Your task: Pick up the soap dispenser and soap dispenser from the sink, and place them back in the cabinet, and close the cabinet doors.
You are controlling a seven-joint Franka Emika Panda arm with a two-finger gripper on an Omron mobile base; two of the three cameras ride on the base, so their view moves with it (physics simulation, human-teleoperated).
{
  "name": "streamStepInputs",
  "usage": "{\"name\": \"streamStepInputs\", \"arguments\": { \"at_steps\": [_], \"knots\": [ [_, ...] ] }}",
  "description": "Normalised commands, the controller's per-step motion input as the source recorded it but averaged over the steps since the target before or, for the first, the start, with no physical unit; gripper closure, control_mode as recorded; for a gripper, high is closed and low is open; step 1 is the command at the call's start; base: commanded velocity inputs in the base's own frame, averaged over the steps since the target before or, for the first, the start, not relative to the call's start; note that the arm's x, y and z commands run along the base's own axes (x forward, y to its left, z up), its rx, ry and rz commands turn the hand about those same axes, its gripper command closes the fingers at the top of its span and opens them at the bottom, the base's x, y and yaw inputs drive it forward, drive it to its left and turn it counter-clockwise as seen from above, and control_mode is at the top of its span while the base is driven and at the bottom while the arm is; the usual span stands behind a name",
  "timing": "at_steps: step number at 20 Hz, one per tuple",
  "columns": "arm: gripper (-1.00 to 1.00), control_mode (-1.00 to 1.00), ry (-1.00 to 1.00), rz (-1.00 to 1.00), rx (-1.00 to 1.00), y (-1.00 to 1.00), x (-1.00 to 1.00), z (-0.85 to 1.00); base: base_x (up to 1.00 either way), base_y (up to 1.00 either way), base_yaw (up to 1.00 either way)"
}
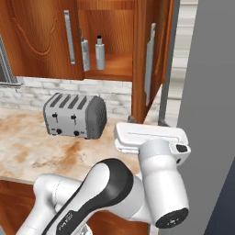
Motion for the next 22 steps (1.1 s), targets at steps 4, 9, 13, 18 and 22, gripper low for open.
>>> {"name": "streamStepInputs", "arguments": {
  "at_steps": [4, 9, 13, 18, 22],
  "knots": [
    [-1.0, -1.0, -0.09, 0.0, -0.04, 0.49, 0.63, -0.06, 0.0, 0.0, 0.0],
    [-1.0, -1.0, -0.03, 0.0, -0.02, 0.48, 0.62, -0.14, 0.0, 0.0, 0.0],
    [-1.0, -1.0, -0.01, 0.0, -0.01, 0.51, 0.69, -0.12, 0.0, 0.0, 0.0],
    [-1.0, -1.0, -0.05, 0.0, 0.0, 0.41, 0.78, -0.01, 0.0, 0.0, 0.0],
    [-1.0, -1.0, -0.11, 0.0, 0.0, 0.35, 0.76, 0.0, 0.0, 0.0, 0.0]
  ]
}}
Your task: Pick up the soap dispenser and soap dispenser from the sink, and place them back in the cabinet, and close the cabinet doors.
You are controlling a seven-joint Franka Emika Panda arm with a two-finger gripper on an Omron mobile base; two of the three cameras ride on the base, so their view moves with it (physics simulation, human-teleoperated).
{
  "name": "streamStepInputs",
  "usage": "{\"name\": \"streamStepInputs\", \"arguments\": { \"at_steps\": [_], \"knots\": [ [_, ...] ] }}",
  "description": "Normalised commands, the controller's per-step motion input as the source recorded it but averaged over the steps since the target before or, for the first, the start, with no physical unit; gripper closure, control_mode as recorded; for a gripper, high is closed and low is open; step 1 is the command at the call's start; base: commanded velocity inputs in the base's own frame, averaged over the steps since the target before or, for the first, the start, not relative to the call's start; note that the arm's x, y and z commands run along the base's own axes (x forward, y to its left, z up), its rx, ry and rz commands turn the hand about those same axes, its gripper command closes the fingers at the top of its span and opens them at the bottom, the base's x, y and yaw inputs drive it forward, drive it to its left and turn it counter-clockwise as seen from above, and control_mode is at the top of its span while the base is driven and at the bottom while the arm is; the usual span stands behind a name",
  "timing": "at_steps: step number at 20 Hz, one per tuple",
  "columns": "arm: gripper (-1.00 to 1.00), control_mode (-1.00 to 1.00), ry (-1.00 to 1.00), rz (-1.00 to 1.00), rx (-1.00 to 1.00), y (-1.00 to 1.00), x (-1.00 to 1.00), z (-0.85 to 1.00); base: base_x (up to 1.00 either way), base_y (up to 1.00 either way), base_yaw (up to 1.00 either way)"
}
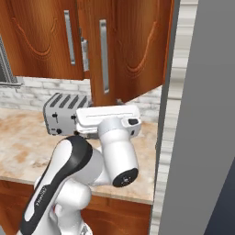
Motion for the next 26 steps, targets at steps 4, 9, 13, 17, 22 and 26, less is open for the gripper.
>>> {"name": "streamStepInputs", "arguments": {
  "at_steps": [4, 9, 13, 17, 22, 26],
  "knots": [
    [-1.0, -1.0, -0.13, 0.0, 0.0, 0.3, 0.72, 0.0, 0.0, 0.0, 0.0],
    [-1.0, -1.0, -0.07, 0.0, 0.0, 0.17, 0.76, 0.0, 0.0, 0.0, 0.0],
    [-1.0, -1.0, 0.0, 0.0, 0.0, 0.02, 0.76, 0.0, 0.0, 0.0, 0.0],
    [-1.0, -1.0, 0.0, 0.0, 0.0, 0.0, 0.67, 0.0, 0.0, 0.0, 0.0],
    [-1.0, -1.0, 0.0, 0.0, 0.0, 0.0, 0.64, 0.0, 0.0, 0.0, 0.0],
    [-1.0, -1.0, 0.0, 0.0, 0.0, 0.0, 0.55, 0.0, 0.0, 0.0, 0.0]
  ]
}}
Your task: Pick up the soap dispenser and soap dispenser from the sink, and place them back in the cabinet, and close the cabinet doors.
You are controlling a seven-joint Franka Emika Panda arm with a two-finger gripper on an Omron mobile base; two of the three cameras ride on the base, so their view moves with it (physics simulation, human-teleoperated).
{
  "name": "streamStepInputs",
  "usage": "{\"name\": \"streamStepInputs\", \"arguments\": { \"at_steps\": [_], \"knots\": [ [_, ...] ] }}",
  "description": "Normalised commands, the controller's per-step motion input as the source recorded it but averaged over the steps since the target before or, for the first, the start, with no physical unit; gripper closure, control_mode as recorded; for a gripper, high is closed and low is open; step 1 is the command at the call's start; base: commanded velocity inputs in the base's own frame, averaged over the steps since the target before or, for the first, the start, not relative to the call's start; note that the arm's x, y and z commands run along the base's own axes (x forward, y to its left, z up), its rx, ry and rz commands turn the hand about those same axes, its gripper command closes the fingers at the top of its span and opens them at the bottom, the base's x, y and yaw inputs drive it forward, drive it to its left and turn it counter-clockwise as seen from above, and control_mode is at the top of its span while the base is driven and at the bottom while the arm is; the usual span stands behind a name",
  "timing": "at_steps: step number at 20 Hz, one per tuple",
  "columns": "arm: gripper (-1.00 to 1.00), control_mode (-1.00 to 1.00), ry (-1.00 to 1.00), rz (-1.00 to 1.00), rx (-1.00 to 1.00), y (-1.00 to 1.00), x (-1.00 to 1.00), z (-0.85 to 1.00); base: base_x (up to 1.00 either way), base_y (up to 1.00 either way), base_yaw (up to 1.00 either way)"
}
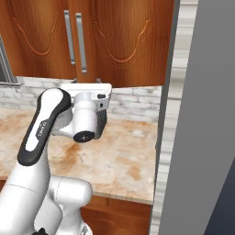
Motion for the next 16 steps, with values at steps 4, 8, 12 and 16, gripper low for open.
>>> {"name": "streamStepInputs", "arguments": {
  "at_steps": [4, 8, 12, 16],
  "knots": [
    [-1.0, -1.0, 0.0, 0.0, 0.0, 0.0, 0.48, 0.0, 0.0, 0.0, 0.0],
    [-1.0, -1.0, 0.0, 0.0, 0.0, -0.03, 0.35, 0.0, 0.0, 0.0, 0.0],
    [-1.0, -1.0, 0.0, 0.01, 0.0, -0.01, 0.28, 0.0, 0.0, 0.0, 0.0],
    [-1.0, -1.0, 0.0, 0.01, 0.0, 0.0, 0.19, 0.0, 0.0, 0.0, 0.0]
  ]
}}
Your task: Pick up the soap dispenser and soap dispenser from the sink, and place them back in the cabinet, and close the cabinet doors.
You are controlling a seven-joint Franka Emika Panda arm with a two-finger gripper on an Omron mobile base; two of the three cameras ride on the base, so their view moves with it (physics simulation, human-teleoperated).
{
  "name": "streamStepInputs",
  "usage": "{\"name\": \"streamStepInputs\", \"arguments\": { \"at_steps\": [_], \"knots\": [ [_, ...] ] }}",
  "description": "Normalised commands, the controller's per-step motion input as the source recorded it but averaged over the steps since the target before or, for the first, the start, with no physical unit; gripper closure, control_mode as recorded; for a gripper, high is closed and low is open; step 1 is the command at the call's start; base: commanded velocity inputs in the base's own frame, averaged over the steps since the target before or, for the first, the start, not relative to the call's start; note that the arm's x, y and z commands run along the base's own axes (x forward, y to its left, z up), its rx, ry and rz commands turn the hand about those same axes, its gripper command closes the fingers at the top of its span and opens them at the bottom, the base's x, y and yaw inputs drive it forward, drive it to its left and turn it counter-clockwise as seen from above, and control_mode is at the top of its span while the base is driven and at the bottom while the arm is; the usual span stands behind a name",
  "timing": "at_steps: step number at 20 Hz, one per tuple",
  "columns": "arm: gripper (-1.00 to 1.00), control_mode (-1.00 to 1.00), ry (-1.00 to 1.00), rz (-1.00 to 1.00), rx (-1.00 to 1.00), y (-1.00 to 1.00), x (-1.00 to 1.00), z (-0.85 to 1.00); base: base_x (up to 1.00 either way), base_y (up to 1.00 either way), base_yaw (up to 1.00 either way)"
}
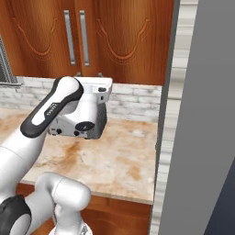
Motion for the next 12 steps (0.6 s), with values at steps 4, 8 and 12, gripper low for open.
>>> {"name": "streamStepInputs", "arguments": {
  "at_steps": [4, 8, 12],
  "knots": [
    [-1.0, -1.0, 0.01, 0.02, 0.0, 0.0, 0.16, 0.0, 0.0, 0.0, 0.0],
    [-1.0, -1.0, 0.0, 0.01, 0.0, 0.0, 0.37, 0.0, 0.0, 0.0, 0.0],
    [-1.0, -1.0, 0.0, 0.01, 0.0, 0.0, 0.37, 0.0, 0.0, 0.0, 0.0]
  ]
}}
